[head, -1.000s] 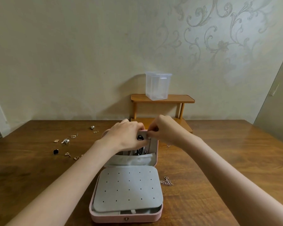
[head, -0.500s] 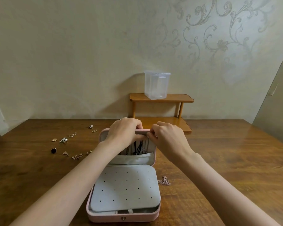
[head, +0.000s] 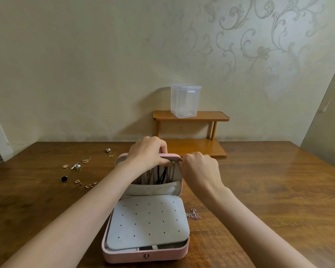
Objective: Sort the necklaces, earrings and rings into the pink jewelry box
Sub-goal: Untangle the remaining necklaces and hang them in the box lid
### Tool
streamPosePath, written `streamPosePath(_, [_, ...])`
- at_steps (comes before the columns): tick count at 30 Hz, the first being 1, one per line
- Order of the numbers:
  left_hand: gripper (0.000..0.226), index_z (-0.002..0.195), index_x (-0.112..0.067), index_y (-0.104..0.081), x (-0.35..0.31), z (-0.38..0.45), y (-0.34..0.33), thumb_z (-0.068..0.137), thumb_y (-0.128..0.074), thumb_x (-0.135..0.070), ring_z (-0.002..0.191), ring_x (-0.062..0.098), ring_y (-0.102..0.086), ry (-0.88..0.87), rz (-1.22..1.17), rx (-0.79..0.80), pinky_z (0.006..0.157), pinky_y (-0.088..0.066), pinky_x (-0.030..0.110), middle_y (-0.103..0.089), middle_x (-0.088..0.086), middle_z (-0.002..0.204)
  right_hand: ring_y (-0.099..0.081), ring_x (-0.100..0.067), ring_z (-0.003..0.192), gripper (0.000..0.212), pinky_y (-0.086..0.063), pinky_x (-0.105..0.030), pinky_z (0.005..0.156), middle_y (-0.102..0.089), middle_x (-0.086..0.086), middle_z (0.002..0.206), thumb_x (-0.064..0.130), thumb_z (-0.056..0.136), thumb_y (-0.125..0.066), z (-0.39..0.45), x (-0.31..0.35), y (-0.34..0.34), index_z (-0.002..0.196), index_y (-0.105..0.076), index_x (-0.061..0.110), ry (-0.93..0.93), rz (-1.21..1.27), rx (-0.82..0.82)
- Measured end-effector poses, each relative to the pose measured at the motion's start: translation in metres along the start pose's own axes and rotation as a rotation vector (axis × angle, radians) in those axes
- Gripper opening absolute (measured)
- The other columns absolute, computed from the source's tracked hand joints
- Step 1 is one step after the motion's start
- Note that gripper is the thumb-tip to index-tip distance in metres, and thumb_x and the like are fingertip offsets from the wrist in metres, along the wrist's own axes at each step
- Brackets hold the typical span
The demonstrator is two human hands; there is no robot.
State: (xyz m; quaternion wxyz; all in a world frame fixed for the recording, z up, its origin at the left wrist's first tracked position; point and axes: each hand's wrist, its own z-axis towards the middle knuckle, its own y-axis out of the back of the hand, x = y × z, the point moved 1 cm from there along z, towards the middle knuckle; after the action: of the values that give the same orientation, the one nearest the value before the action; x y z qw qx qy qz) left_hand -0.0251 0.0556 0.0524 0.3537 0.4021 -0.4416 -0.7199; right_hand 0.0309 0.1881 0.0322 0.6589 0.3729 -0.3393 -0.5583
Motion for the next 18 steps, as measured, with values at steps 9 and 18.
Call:
streamPosePath(9, [0.035, 0.113, -0.023, -0.058, 0.006, -0.023, -0.02, 0.087, -0.056, -0.046, 0.103, 0.017, -0.057, -0.224, 0.339, -0.293, 0.088, -0.037, 0.03, -0.064, -0.006, 0.107, -0.035, -0.015, 0.038, 0.034, 0.002, -0.016, 0.04, -0.053, -0.003, 0.049, 0.003, 0.042, -0.088, -0.027, 0.016, -0.02, 0.057, -0.058, 0.009, 0.039, -0.077, 0.033])
streamPosePath(18, [0.056, 0.099, -0.009, -0.066, 0.012, -0.029, -0.044, 0.079, -0.045, -0.057, 0.085, 0.027, -0.063, -0.28, 0.457, -0.463, 0.074, -0.049, 0.039, -0.068, 0.007, 0.092, -0.049, -0.014, 0.04, 0.041, -0.017, -0.017, 0.033, -0.055, -0.003, 0.052, 0.004, 0.031, -0.089, -0.037, 0.024, -0.018, 0.059, -0.06, 0.009, 0.115, -0.061, 0.025])
